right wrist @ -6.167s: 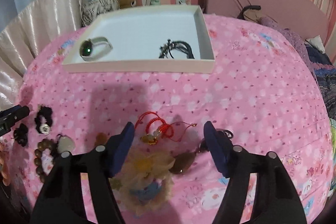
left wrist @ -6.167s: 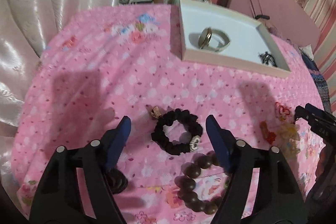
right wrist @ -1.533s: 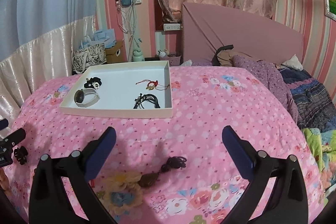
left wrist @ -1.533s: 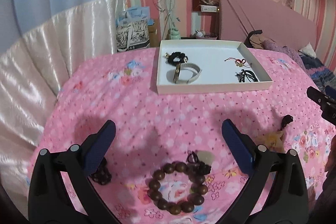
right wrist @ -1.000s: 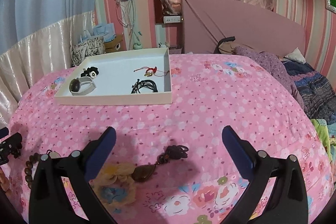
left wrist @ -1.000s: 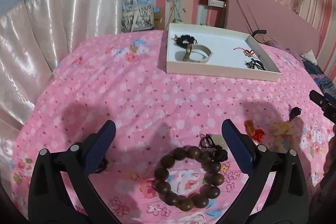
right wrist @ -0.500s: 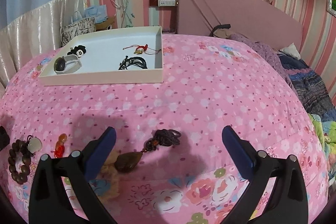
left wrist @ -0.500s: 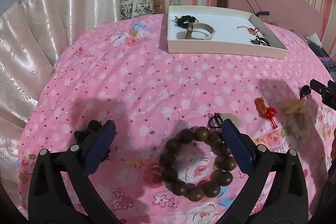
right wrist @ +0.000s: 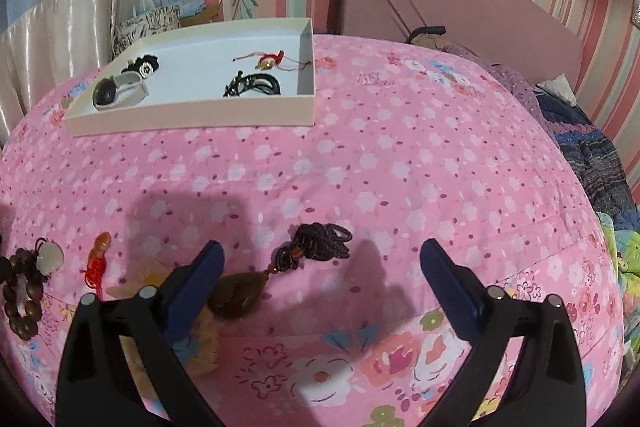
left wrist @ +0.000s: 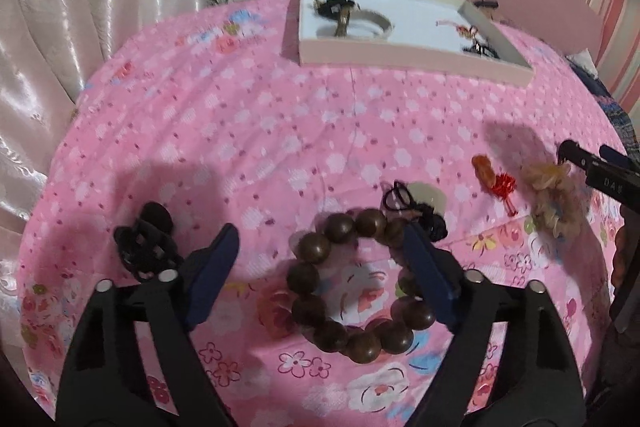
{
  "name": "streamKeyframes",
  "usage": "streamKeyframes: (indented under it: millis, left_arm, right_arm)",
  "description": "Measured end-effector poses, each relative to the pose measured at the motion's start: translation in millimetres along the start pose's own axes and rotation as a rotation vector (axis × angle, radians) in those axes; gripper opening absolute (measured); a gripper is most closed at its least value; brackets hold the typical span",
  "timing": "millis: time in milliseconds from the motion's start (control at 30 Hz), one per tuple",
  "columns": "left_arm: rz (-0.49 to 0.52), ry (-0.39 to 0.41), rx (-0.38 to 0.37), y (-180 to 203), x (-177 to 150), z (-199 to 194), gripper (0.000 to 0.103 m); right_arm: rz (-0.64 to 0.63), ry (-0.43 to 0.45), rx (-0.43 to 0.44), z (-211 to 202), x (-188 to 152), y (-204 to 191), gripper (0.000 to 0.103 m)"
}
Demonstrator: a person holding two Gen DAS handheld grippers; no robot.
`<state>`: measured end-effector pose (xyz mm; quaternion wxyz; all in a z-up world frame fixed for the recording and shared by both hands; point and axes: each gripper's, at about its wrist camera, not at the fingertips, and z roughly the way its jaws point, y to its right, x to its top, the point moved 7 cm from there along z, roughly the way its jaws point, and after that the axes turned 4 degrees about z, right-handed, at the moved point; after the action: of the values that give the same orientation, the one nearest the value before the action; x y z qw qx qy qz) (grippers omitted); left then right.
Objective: Organize jewelry
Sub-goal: 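Grasp the wooden bead bracelet with left tool while right tool grasps the knotted cord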
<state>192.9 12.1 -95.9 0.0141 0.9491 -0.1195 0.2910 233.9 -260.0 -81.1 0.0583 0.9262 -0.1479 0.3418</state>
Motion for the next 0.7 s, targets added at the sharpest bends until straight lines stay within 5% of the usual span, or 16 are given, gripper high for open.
streamKeyframes:
  millis: [233, 367, 700]
  left_arm:
    - [0.027, -0.046, -0.004, 5.3, -6.4, 13.3, 0.073]
    - [-0.007, -0.092, -0.025, 0.9, -9.9, 25.8, 0.055]
    - [-0.024, -0.049, -0.011, -1.5, -4.7, 30.3, 0.047]
  right_arm:
    - [-0.004, -0.061, 0.023, 15.5, -8.3, -2.7, 0.072]
    - [0.014, -0.080, 0.026, 20.6, -10.5, 0.9, 0.058]
    - [0.069, -0.075, 0.085, 24.8, -9.0, 2.4, 0.039]
